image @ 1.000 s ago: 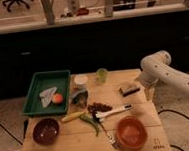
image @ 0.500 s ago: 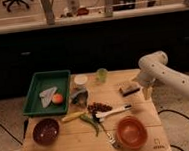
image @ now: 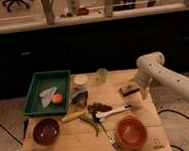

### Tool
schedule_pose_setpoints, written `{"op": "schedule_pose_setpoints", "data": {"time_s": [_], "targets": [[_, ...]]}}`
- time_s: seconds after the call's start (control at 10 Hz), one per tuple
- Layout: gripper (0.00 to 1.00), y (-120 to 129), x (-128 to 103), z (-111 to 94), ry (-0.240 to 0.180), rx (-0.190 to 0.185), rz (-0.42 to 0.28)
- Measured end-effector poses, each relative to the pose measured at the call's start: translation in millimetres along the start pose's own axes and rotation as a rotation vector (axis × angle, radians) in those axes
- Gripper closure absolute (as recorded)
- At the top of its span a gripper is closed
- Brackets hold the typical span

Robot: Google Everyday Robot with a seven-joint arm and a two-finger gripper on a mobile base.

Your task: Wipe red bowl with eraser

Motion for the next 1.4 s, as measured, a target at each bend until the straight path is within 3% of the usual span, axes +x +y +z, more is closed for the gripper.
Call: {"op": "schedule_pose_setpoints", "data": {"time_s": [1.4], "targets": [[0.2,-7.9,-10.6,32.8,-0.073,-0.053,-0.037]]}}
